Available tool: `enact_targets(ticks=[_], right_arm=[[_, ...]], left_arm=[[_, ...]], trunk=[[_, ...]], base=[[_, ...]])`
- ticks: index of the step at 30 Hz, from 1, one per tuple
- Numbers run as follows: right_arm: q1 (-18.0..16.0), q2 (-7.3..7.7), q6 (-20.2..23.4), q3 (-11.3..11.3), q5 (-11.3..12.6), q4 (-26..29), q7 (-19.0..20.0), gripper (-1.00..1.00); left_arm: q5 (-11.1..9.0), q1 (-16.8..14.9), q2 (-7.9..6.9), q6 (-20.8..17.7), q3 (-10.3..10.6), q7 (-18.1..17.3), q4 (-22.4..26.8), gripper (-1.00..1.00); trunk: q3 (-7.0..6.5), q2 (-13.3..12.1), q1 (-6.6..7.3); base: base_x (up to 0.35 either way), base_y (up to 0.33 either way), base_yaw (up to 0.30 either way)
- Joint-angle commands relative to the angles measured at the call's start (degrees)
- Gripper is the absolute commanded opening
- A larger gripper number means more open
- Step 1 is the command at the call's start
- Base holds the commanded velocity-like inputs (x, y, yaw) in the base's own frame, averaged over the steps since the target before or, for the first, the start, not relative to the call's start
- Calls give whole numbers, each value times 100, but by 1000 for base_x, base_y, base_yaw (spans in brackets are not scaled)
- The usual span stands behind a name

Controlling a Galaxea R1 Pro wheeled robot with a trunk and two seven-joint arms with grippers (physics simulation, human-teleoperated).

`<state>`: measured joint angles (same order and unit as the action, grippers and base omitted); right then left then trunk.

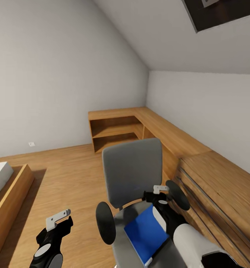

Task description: In the bedroom, organize the workspace by keeping the computer under the desk, ensuring the monitor is on the desk, placing the keyboard on the desk next to the monitor, placing the mouse on the desk next to the keyboard, moving the folder from the swivel chair onto the desk next to the mouse, stacking the notebook on top of the folder with the pen on top of the notebook, and positioning the swivel chair next to the desk.

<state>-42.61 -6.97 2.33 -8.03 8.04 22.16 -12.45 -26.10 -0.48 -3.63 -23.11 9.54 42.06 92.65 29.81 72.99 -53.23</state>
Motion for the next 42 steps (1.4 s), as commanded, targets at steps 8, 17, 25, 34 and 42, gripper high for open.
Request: enact_targets(ticks=[8,17,25,34,42], right_arm=[[-308,11,-484,-50,52,-582,-46,100],[-364,66,-599,-47,56,-728,-47,100],[-371,106,-939,-37,62,-1129,-47,100],[-371,108,-1098,-41,58,-1262,-47,100],[-371,108,-1106,-41,59,-1266,-47,100]], left_arm=[[-33,-5,-6,-18,13,48,8,100],[-35,-5,-6,-11,13,48,9,100],[-34,-5,-6,-9,13,48,9,100],[-35,-5,-6,-9,7,48,11,100],[-35,-5,-6,-9,6,48,8,100]], trunk=[[150,326,-176],[312,687,-374],[455,1008,-550],[617,1369,-747],[760,1690,-923]], base=[[0,0,0],[0,0,0],[0,0,0],[0,0,0],[0,0,0]])
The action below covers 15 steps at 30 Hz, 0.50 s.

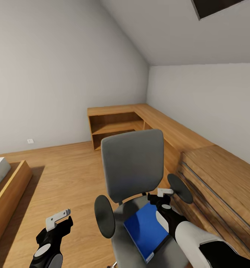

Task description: In the bedroom, organize the workspace by keeping the computer under the desk, ensuring the monitor is on the desk, placing the keyboard on the desk next to the monitor, placing the mouse on the desk next to the keyboard, moving the folder from the swivel chair onto the desk next to the mouse, stacking the notebook on top of the folder with the pen on top of the notebook, and positioning the swivel chair next to the desk.

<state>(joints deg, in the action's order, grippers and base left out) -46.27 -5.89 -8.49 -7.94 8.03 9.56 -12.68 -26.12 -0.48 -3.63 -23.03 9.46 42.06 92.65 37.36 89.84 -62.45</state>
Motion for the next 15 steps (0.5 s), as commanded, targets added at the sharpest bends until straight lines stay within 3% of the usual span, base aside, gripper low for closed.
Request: enact_targets(ticks=[1,15], right_arm=[[-5,0,-23,-50,60,-6,-24,100],[-5,4,-29,-50,61,-7,-24,100]], left_arm=[[-34,-5,-6,-18,13,48,7,100],[-33,-5,-6,-18,12,48,7,100]], trunk=[[24,44,-22],[275,606,-330]], base=[[0,0,0],[0,0,0]])
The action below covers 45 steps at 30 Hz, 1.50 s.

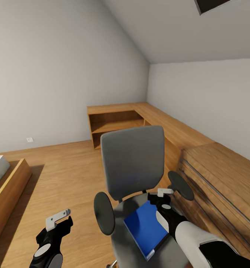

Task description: In the bedroom, organize the workspace by keeping the computer under the desk, ensuring the monitor is on the desk, placing the keyboard on the desk next to the monitor, placing the mouse on the desk next to the keyboard, moving the folder from the swivel chair onto the desk next to the mouse, stacking the notebook on top of the folder with the pen on top of the notebook, and positioning the swivel chair next to the desk.

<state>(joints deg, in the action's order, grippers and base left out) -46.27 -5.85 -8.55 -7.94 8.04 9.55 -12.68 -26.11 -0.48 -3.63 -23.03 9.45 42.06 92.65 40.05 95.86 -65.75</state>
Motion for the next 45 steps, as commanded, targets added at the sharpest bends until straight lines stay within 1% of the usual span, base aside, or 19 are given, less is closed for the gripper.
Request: enact_targets(ticks=[1,25,45], right_arm=[[-5,-1,-23,-50,59,-6,-24,100],[-5,-2,-24,-54,58,-24,-24,100],[-5,5,-24,-58,58,-24,-24,100]], left_arm=[[-31,-5,-6,-16,13,48,7,100],[-34,-5,-6,-18,21,48,7,100],[-40,-5,-6,-26,13,48,7,100]], trunk=[[24,44,-22],[455,1007,-549],[455,1007,-549]], base=[[0,0,0],[0,0,0],[0,0,0]])
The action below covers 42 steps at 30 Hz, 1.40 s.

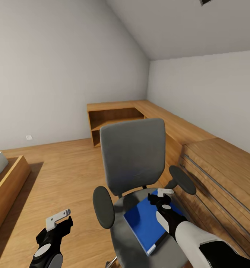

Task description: In the bedroom, organize the workspace by keeping the computer under the desk, ensuring the monitor is on the desk, placing the keyboard on the desk next to the monitor, placing the mouse on the desk next to the keyboard, moving the folder from the swivel chair onto the desk next to the mouse, stacking the notebook on top of the folder with the pen on top of the notebook, and positioning the swivel chair next to the desk.

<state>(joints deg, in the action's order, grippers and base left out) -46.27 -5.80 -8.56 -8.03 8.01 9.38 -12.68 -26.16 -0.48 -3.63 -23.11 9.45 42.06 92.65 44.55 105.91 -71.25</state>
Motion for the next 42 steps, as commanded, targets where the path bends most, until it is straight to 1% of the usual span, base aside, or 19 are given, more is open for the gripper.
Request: enact_targets(ticks=[1,3,12,21,25,39,42], right_arm=[[-5,0,-23,-46,61,-6,-24,100],[-5,0,-23,-45,61,-6,-24,100],[-5,0,-23,-49,61,-6,-24,100],[-5,6,-23,-49,61,-6,-24,100],[-5,8,-23,-48,61,-6,-24,100],[-5,9,-23,-50,61,-6,-24,100],[-5,9,-23,-50,61,-6,-24,100]], left_arm=[[-36,-5,-6,-18,15,48,7,100],[-37,-5,-6,-18,14,48,7,100],[-38,-5,-6,-18,15,48,7,100],[-38,-5,-6,-18,17,48,7,100],[-38,-5,-6,-18,15,48,7,100],[-64,-5,-21,-27,6,48,-33,100],[-64,-5,-23,-27,5,48,-39,100]], trunk=[[5,3,1],[5,3,1],[167,363,-197],[167,363,-197],[239,524,-285],[239,524,-285],[239,524,-285]], base=[[0,0,0],[0,0,0],[0,0,0],[0,0,0],[0,0,0],[-1,0,0],[-153,-55,0]])
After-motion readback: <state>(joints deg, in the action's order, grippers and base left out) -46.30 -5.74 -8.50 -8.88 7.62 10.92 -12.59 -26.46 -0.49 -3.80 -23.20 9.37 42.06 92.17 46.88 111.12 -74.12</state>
